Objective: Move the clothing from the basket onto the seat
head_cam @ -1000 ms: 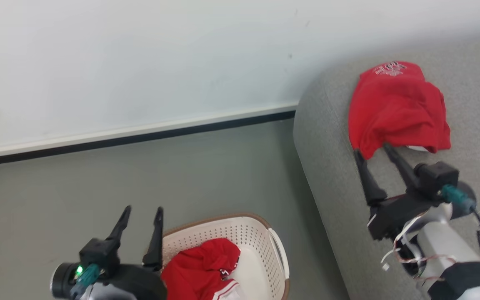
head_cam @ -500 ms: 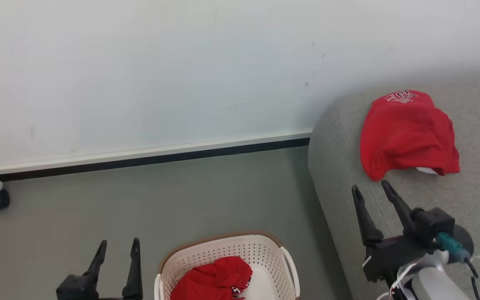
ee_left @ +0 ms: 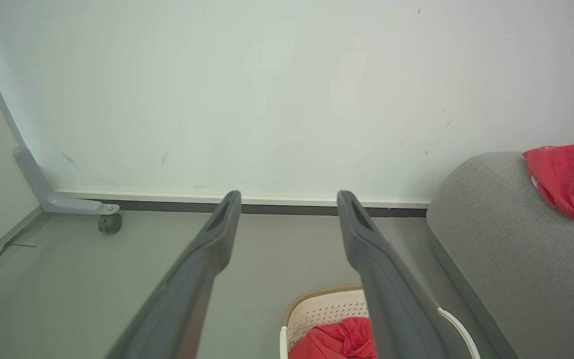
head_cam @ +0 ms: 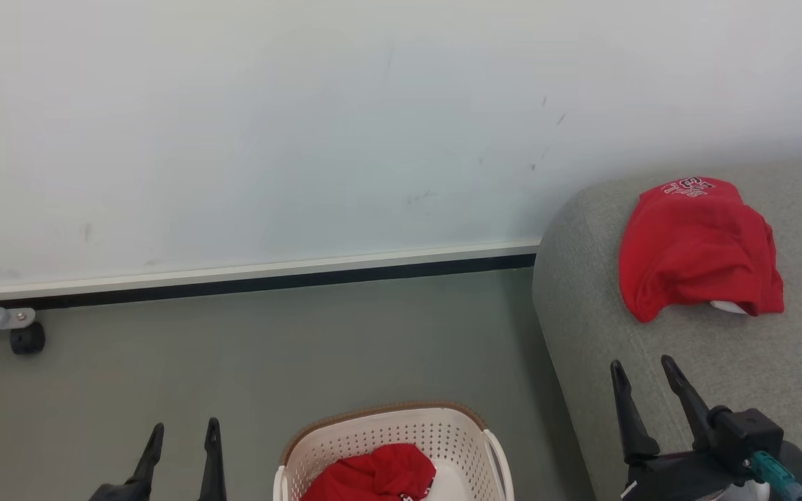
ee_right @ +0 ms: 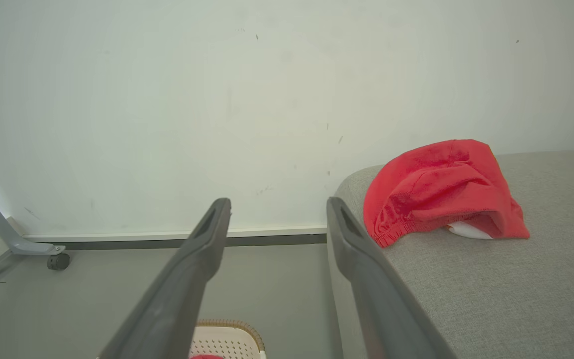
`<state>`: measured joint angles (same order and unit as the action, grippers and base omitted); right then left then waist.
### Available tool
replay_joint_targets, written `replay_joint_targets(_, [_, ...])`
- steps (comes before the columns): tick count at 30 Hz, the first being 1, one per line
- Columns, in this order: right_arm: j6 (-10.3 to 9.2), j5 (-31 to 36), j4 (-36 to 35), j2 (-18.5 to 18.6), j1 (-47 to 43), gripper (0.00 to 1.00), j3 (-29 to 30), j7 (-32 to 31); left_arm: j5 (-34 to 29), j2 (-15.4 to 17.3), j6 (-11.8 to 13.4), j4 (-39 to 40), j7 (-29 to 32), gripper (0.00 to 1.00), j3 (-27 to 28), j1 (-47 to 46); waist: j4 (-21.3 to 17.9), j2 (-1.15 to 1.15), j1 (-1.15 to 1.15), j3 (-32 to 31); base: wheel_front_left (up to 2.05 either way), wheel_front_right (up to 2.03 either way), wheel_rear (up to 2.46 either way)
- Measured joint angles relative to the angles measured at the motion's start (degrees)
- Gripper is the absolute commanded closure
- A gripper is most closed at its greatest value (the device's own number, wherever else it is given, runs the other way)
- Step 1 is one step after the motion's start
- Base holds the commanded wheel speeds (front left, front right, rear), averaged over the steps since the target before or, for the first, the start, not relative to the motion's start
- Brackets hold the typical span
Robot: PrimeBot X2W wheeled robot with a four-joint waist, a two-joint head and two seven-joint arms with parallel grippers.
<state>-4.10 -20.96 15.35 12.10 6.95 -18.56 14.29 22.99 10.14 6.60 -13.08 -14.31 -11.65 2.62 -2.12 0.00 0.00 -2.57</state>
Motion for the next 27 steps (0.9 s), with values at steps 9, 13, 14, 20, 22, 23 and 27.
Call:
replay_joint_targets(9, [-0.49,0.00,-2.18,0.08,-2.98,0.00,0.92,0.00,-1.37,-0.48,0.02,1.38,0.00,0.00,1.68,1.49,0.63,0.00,0.00,-0.68,0.00,0.00,0.00])
replay_joint_targets(13, [-0.51,0.01,-2.54,0.08,-3.17,0.00,1.18,0.00,-1.51,-0.66,0.02,1.79,0.00,0.00,2.03,1.49,0.67,-0.01,0.00,-0.71,0.00,0.00,0.00])
replay_joint_targets(14, [-0.52,0.07,-2.70,0.08,-3.18,0.00,1.21,0.00,-1.59,-0.74,0.02,1.88,0.00,0.00,2.10,1.49,0.67,0.00,0.00,-0.71,0.00,0.00,0.00])
replay_joint_targets(20, [-0.68,0.14,-3.54,0.08,-3.72,0.00,1.66,0.00,-1.98,-1.11,0.03,2.26,0.00,0.00,2.46,1.65,0.66,0.00,0.00,-0.55,0.00,0.00,0.00])
replay_joint_targets(22, [-0.69,0.15,-3.66,0.08,-4.01,0.00,1.76,0.00,-2.03,-1.16,0.03,2.35,0.00,0.00,2.52,1.66,0.67,0.00,0.00,-0.49,0.00,0.00,0.00])
replay_joint_targets(23, [-0.69,0.15,-3.76,0.08,-4.05,0.00,1.80,0.00,-2.18,-1.18,0.03,2.37,0.00,0.00,2.57,1.66,0.67,-0.01,0.00,-0.46,0.00,0.00,0.00])
replay_joint_targets(27, [-0.69,0.32,-4.10,0.07,-4.05,0.00,1.94,0.00,-2.44,-1.23,0.03,2.44,0.00,0.00,2.90,1.72,0.66,0.00,0.00,-0.33,0.00,0.00,0.00])
